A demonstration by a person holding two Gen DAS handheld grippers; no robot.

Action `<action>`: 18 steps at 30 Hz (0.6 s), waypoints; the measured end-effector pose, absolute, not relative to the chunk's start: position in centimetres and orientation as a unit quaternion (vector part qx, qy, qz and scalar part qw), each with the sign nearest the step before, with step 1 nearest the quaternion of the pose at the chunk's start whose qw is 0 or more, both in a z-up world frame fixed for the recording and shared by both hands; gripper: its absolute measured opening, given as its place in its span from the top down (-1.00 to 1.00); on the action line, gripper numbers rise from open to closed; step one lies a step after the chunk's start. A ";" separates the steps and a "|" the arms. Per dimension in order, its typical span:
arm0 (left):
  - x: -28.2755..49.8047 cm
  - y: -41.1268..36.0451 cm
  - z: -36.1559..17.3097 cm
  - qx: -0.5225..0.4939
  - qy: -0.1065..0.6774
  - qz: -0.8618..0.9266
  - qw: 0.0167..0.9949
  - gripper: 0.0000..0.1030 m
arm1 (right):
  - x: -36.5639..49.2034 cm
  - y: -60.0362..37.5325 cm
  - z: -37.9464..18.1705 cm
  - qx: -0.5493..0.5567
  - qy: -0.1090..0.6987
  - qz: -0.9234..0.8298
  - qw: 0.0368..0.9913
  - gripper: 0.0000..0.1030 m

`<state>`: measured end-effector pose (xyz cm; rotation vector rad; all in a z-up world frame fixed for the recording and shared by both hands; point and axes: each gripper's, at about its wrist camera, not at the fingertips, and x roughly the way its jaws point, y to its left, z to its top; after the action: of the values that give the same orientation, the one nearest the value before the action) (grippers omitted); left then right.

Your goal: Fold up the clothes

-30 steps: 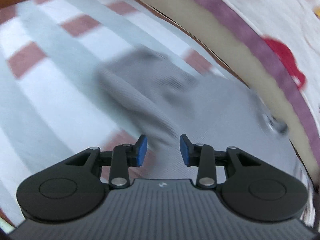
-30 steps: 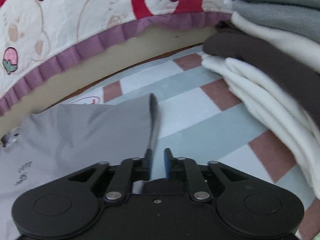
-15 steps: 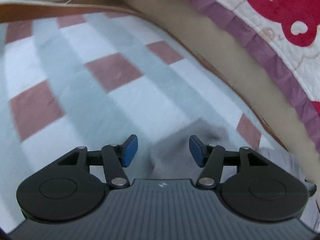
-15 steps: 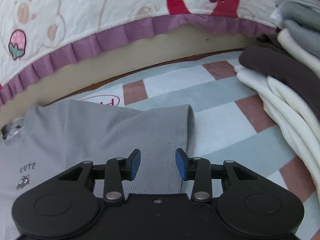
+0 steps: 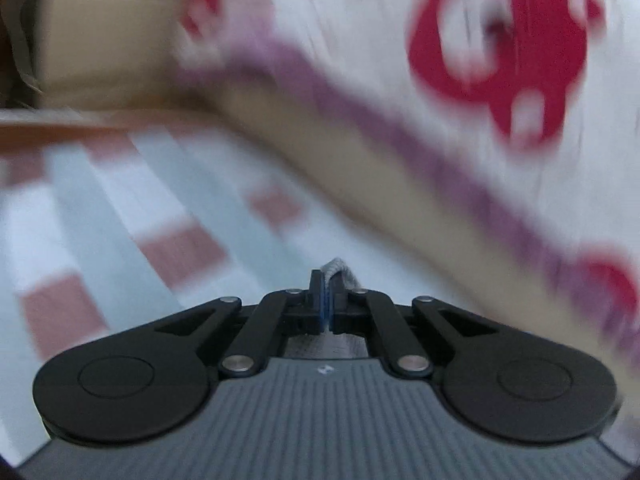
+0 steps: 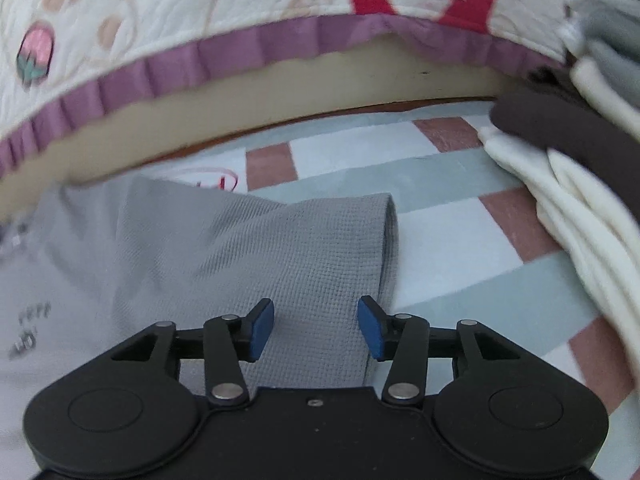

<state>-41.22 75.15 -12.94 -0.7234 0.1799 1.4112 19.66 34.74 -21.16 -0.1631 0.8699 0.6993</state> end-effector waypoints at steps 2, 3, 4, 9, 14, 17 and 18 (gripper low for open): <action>-42.2 73.6 -10.7 -0.316 0.038 0.648 0.692 0.97 | 19.2 34.8 -21.3 -0.091 0.401 0.333 0.848 -0.02; -41.9 74.2 -11.4 -0.319 0.056 0.643 0.694 0.96 | 18.9 34.9 -21.4 -0.100 0.396 0.333 0.850 -0.02; -41.6 74.7 -12.2 -0.321 0.074 0.639 0.695 0.92 | 18.7 35.1 -21.4 -0.109 0.392 0.333 0.851 -0.02; -41.7 77.4 -18.5 -0.365 0.180 0.647 0.645 0.88 | 18.2 35.6 -21.6 -0.126 0.379 0.334 0.854 -0.17; -42.4 75.9 -15.9 -0.308 0.175 0.679 0.643 0.35 | 18.4 35.6 -21.5 -0.132 0.377 0.339 0.851 -0.18; -41.8 74.9 -15.6 -0.316 0.200 0.661 0.651 0.23 | 18.8 35.5 -21.4 -0.140 0.379 0.328 0.854 -0.19; -41.5 74.5 -15.7 -0.326 0.210 0.650 0.654 0.22 | 19.2 35.3 -21.4 -0.135 0.382 0.320 0.857 -0.19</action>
<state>-41.54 74.53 -15.69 -0.7385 0.4758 1.4735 19.20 35.31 -21.40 -0.2842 0.8020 0.6725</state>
